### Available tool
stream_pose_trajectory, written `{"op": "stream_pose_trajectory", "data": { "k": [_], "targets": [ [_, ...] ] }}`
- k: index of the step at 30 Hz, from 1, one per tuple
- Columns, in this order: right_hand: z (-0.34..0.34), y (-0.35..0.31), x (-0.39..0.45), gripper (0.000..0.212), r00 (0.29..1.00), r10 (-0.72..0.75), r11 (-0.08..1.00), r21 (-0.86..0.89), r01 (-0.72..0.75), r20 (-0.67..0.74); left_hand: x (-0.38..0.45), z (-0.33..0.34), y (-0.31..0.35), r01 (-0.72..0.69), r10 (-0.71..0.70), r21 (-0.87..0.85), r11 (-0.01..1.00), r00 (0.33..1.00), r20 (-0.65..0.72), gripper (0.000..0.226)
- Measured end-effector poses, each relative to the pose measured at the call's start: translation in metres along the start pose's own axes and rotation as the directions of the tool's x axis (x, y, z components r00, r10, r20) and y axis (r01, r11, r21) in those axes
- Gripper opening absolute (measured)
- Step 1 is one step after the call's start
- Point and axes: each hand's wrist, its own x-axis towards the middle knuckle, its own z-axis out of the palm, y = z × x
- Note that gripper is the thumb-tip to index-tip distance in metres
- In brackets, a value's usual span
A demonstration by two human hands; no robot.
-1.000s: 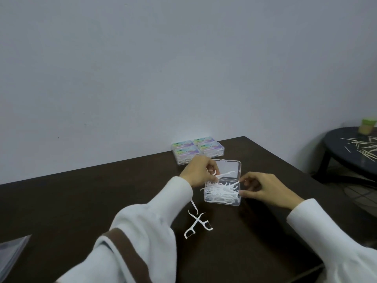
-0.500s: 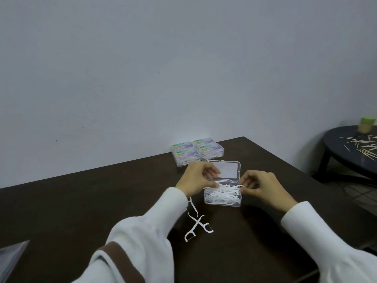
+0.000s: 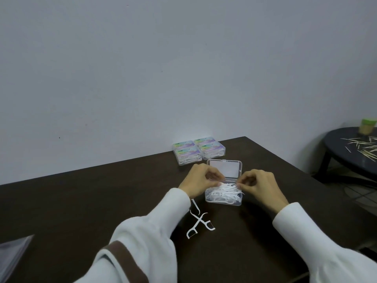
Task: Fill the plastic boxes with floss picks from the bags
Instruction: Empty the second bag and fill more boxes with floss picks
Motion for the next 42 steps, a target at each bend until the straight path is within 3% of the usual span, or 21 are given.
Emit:
{"op": "stream_pose_trajectory", "data": {
  "k": [5, 10, 16, 20, 35, 39, 42],
  "targets": [
    [-0.004, 0.004, -0.004, 0.005, 0.999, -0.034, 0.999, 0.036, 0.032, 0.03, -0.014, -0.013, -0.016, 0.051, -0.054, -0.033, 0.998, 0.995, -0.088, 0.014],
    [-0.007, 0.003, -0.006, 0.014, 0.989, -0.025, 1.0, 0.014, 0.023, 0.144, -0.023, -0.017, -0.031, 0.149, -0.149, -0.005, 0.989, 0.989, 0.022, 0.019],
    [-0.009, -0.002, -0.008, 0.003, 0.983, -0.076, 0.997, -0.01, 0.079, 0.168, -0.023, -0.01, -0.025, 0.122, -0.123, -0.023, 0.992, 0.992, -0.036, 0.017],
    [-0.008, -0.001, -0.006, 0.011, 0.979, -0.077, 0.993, -0.071, 0.092, 0.186, -0.02, -0.009, -0.022, 0.087, -0.084, 0.052, 0.995, 0.995, -0.046, 0.016],
    [-0.025, 0.007, -0.001, 0.007, 0.997, -0.016, 0.999, -0.031, 0.018, 0.072, -0.01, 0.005, -0.013, 0.023, -0.017, 0.063, 0.998, 0.996, -0.088, 0.019],
    [-0.021, 0.003, 0.001, 0.004, 0.998, -0.002, 1.0, 0.025, 0.0, 0.056, -0.014, 0.004, -0.013, 0.039, -0.052, -0.081, 0.996, 0.985, -0.166, 0.025],
    [-0.013, -0.002, 0.003, 0.003, 0.998, 0.001, 1.0, 0.018, -0.002, 0.057, -0.019, -0.006, -0.017, 0.064, -0.083, -0.089, 0.994, 0.972, -0.22, 0.023]
  ]
}}
